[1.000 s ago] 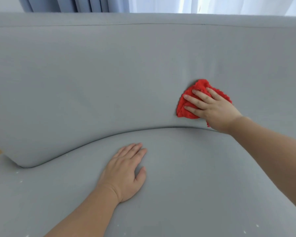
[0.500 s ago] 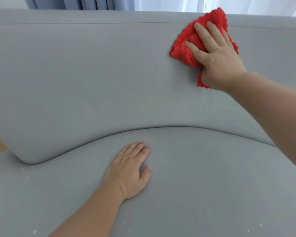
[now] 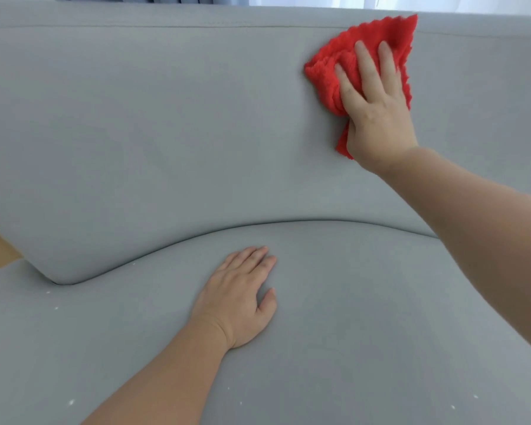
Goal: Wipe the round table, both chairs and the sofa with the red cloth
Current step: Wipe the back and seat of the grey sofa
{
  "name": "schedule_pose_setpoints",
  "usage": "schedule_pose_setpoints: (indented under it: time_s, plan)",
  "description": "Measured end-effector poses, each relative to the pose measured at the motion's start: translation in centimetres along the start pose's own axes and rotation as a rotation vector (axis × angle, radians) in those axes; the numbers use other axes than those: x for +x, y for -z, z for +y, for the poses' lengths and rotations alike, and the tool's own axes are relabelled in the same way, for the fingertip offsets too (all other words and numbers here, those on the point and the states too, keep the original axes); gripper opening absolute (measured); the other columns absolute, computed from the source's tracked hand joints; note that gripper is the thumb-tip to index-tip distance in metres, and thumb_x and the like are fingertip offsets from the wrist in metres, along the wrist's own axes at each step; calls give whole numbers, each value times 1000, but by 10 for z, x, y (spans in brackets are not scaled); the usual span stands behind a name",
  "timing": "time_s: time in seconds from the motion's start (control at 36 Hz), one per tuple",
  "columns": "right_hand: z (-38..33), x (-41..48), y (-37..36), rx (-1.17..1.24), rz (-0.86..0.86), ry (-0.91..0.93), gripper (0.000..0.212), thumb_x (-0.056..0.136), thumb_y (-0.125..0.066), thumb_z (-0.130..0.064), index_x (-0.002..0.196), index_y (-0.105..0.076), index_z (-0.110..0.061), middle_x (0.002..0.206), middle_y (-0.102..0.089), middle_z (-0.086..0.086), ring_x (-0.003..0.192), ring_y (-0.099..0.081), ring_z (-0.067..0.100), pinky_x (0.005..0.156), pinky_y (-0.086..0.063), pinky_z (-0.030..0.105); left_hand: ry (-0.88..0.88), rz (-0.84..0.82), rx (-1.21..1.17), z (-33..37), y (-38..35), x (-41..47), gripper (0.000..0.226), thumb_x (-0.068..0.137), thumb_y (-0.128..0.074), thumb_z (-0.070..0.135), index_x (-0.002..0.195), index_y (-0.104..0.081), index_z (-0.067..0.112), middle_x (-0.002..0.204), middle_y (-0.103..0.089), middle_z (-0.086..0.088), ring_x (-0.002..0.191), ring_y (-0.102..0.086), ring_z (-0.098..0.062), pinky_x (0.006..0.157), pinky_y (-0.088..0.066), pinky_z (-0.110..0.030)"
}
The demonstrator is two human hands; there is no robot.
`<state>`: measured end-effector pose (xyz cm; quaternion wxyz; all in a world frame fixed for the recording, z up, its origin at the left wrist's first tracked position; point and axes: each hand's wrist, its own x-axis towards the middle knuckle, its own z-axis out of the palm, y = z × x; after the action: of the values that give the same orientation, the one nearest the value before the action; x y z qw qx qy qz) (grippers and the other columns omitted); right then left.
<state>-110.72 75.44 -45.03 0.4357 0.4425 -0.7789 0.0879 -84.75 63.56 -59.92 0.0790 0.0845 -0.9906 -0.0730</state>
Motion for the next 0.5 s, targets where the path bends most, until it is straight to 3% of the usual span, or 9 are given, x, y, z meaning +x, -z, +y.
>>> schedule_pose_setpoints:
  time_s: [0.19, 0.28, 0.42, 0.5]
  plan:
    - [-18, -38, -32, 14, -51, 183, 71, 77, -54, 10, 144, -42, -11, 154, -27, 22, 139, -20, 53, 113, -10, 59, -23, 15, -33, 0, 1, -1, 66, 83, -26, 46, 138, -47, 17, 147, -41, -2, 137, -35, -18, 111, -3, -23]
    - [-25, -56, -44, -2, -159, 271, 74, 73, -61, 8, 142, -45, -12, 154, -28, 21, 139, -21, 50, 111, -9, 60, -26, 2, -23, -1, 0, 0, 63, 83, -29, 45, 135, -50, 16, 144, -45, -4, 134, -39, -20, 111, -6, -24]
    - [-27, -92, -66, -112, -353, 534, 62, 76, -38, -10, 134, -57, -23, 153, -33, 10, 139, -25, 39, 109, -14, 59, -59, 30, -40, 1, 0, 1, 73, 80, -17, 50, 144, -38, 20, 153, -29, 1, 142, -23, -15, 112, 3, -22]
    - [-28, -103, -71, -172, -427, 648, 57, 79, -42, -12, 130, -61, -27, 153, -25, 2, 139, -33, 33, 119, -8, 51, -52, 23, -54, 1, 0, 1, 72, 81, -19, 49, 143, -39, 20, 153, -30, 0, 141, -23, -16, 113, 3, -23]
